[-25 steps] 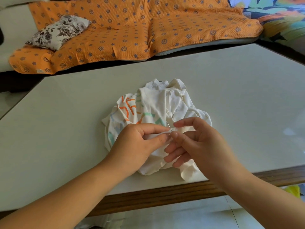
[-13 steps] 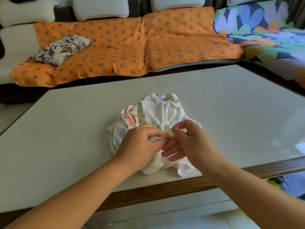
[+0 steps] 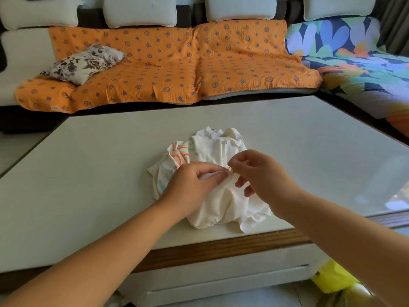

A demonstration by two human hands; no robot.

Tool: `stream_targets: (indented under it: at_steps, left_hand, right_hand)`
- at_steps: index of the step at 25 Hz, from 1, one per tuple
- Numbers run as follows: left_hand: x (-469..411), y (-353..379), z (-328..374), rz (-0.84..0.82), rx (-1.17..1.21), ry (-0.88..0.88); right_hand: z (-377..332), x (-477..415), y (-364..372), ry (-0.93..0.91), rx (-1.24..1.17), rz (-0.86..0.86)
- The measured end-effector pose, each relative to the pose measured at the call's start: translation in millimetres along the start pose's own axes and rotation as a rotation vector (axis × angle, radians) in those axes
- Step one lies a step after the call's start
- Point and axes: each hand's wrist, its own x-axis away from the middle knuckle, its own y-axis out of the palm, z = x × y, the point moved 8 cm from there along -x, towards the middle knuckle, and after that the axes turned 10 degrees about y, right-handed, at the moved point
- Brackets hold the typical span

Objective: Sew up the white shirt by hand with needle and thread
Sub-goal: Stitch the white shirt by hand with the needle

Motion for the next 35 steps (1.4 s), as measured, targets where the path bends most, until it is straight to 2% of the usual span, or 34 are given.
stream_targets:
  at_steps: [3, 9, 14, 16, 21, 29, 32, 35]
  left_hand:
    - [-3.5, 8.4, -7.0, -0.013, -0.01, -0.027]
    - [-2.0, 11.5, -22.1, -0.042, -0.031, -0.082]
    - [1.6, 0.0, -26.4, -0.028, 0.016, -0.106]
    - [2.4, -1.1, -28.2, -0.031, 0.028, -0.123]
    - [7.3, 1.8, -26.8, -0.058, 0.068, -0.158]
    - [10.4, 1.7, -27.0, -0.072, 0.063, -0.186]
    - [9.9, 3.2, -26.3, -0.065, 0.071, -0.195]
    - [8.2, 4.5, -24.7, -0.057, 0.095, -0.201]
  right_hand:
    - [17.8, -14.5, -2.6, 0.078, -0.238, -0.052]
    - [26.0, -41.6, -5.1, 0.343, -0.907, -0.253]
    - [9.4, -52.0, -9.4, 0.356, -1.116, -0.375]
    - [14.0, -58.2, -8.3, 0.356, -1.124, -0.349]
    - [26.6, -73.5, -31.7, 0.249, -1.032, -0.116]
    - [27.2, -74.5, -101.0, -0.082, -0.221, 0.373]
    - [24.8, -70.2, -107.6, -0.16, 0.054, 0.458]
    - [28.1, -72.4, -106.1, -0.155, 0.2, 0.46]
